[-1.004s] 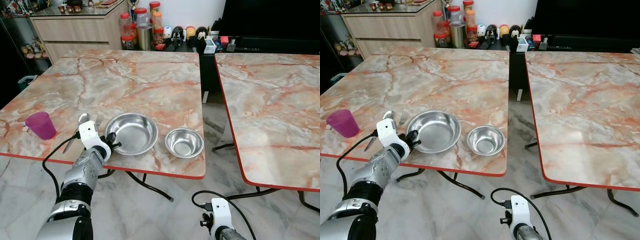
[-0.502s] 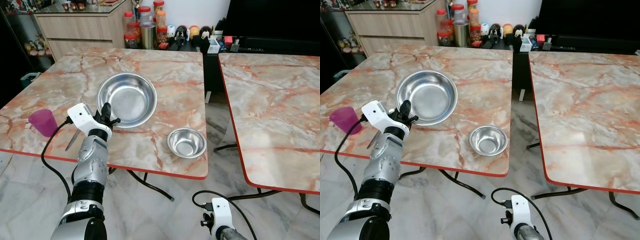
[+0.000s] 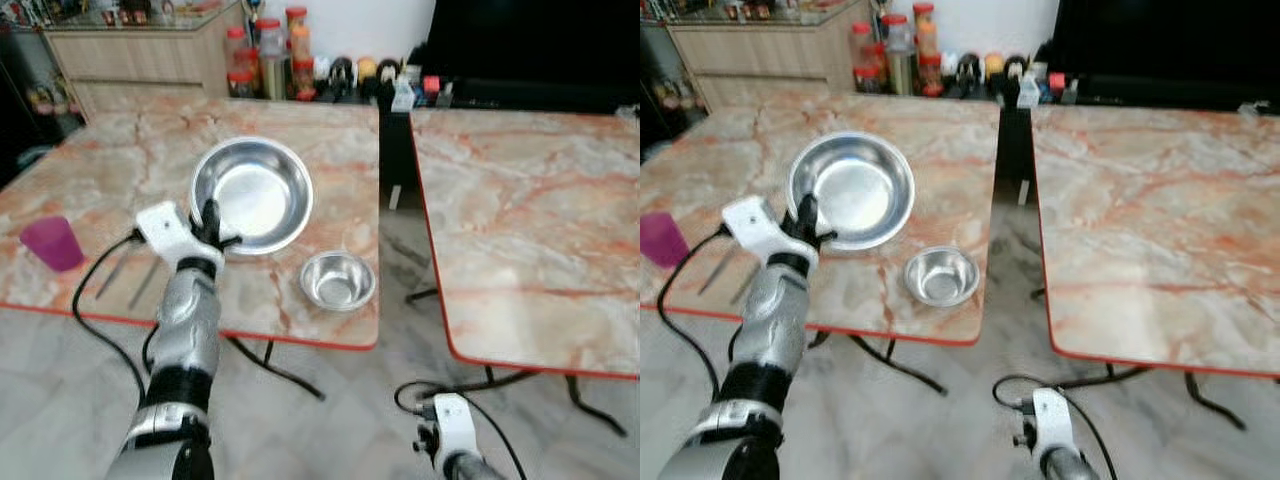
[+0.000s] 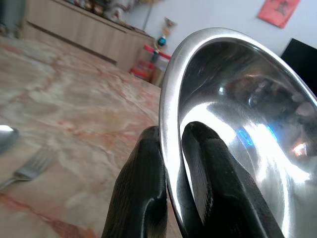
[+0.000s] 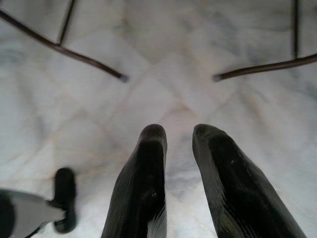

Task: Setting the table

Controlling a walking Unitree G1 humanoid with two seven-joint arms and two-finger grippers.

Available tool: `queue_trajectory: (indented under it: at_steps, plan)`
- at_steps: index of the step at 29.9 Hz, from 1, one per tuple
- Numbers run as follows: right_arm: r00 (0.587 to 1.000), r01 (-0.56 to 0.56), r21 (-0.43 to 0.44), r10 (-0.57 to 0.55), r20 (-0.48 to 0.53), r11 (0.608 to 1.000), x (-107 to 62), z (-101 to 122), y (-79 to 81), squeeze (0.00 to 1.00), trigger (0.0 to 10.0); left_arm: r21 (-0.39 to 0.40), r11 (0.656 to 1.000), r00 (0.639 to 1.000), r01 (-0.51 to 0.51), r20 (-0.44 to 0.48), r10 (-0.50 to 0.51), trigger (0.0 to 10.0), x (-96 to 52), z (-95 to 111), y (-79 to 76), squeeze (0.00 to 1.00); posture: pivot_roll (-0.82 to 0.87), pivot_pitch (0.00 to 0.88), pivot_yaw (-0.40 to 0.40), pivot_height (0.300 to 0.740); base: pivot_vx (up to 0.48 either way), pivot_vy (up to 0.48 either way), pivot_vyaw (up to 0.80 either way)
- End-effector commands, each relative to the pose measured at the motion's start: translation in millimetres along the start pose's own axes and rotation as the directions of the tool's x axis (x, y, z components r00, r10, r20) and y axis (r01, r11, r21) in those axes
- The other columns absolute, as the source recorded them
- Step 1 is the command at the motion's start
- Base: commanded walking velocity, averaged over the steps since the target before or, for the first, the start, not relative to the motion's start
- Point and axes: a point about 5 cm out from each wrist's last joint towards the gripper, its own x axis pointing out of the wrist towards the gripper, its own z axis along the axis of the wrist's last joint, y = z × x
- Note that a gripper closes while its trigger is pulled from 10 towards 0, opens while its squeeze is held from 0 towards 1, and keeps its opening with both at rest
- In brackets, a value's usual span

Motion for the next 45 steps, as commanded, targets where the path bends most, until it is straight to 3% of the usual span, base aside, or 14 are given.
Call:
queue_trajectory:
  at_steps: [1,20,35,45]
  plan:
    - [1.0,0.014,-0.003,-0.014,-0.006,1.0,-0.6,0,-5.0,0.0,10.0,-0.011,1.0,1.0,0.02,0.017,-0.02,10.0,2.2,2,-8.5,0.0,0.01,0.0,-0.008,0.74,0.0,-0.345,0.0]
    - [1.0,0.028,0.017,-0.027,-0.004,0.999,-1.1,-2,-5.8,0.0,10.0,-0.005,1.0,0.999,0.02,0.049,-0.02,10.0,6.4,11,-10.0,0.0,0.0,0.0,-0.002,0.74,0.192,-0.354,0.0]
    - [0.998,0.053,0.022,-0.052,-0.025,0.998,-0.9,-2,-8.7,0.0,10.0,-0.026,0.997,0.996,0.074,0.052,-0.073,10.0,5.7,9,-21.6,0.0,0.0,0.0,-0.005,0.74,0.305,-0.36,0.0]
    - [0.998,0.045,0.038,-0.043,-0.05,0.998,-2.0,-9,-5.8,0.0,10.0,-0.026,0.997,0.996,0.075,0.059,-0.073,10.0,5.6,11,-19.6,0.0,0.0,0.0,-0.004,0.74,0.246,-0.409,-0.54]
